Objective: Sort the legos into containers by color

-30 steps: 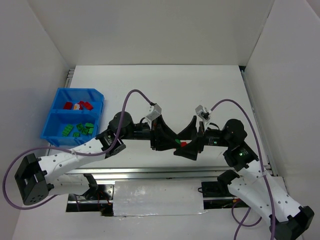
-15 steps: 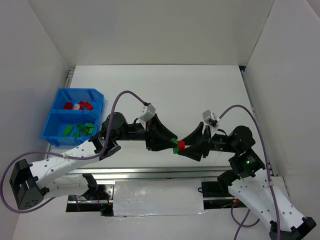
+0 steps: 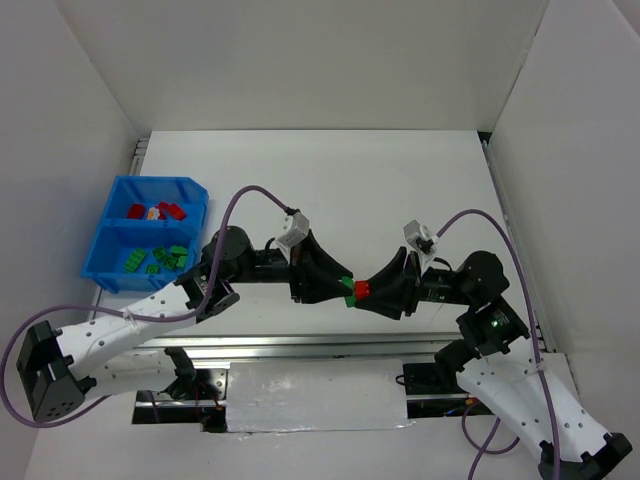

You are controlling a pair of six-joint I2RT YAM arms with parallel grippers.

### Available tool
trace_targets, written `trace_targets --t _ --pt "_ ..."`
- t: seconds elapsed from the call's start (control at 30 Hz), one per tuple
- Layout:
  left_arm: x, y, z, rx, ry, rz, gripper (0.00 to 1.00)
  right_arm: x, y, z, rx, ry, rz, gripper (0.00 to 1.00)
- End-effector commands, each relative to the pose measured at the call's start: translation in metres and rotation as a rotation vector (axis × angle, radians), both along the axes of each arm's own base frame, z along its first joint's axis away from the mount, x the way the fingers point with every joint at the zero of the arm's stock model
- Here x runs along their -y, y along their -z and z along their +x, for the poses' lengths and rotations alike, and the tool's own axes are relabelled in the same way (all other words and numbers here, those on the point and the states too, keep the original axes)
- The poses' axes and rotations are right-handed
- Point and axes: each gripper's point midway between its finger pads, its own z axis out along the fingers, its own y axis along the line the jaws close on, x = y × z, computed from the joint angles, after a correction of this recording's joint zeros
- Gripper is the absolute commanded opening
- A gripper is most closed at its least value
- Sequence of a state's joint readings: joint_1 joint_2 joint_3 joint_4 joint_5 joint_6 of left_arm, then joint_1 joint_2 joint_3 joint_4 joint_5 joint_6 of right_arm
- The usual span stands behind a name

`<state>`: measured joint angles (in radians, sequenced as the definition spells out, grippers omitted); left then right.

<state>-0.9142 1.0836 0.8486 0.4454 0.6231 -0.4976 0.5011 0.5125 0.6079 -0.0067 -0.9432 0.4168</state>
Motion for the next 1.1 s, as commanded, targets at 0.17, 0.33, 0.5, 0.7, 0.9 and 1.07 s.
trace_targets --t 0.17,0.33,0.5,0.7,0.9,1.07 --pt "-0.051 0.026 0.043 -0.011 -0.165 -0.004 0.00 0.007 -0.016 0.016 0.090 0.121 0.050 0.00" --pt "-0.084 0.047 0.089 -0.111 -0.400 0.026 0.00 0.010 -0.014 0.035 0.046 0.227 0.046 0.00" --pt "-0.271 0.113 0.187 -0.500 -1.596 0.304 0.00 0.008 0.000 0.062 -0.082 0.319 -0.010 0.00" --pt "-0.403 0.130 0.166 -0.646 -2.247 0.212 0.08 0.005 0.010 0.076 -0.154 0.353 -0.036 0.00" --pt "-0.442 0.145 0.169 -0.760 -2.385 0.227 0.23 0.009 0.011 0.075 -0.145 0.372 -0.062 0.00" --pt "-0.459 0.160 0.184 -0.832 -2.388 0.260 0.74 0.009 0.015 0.073 -0.149 0.365 -0.065 0.00"
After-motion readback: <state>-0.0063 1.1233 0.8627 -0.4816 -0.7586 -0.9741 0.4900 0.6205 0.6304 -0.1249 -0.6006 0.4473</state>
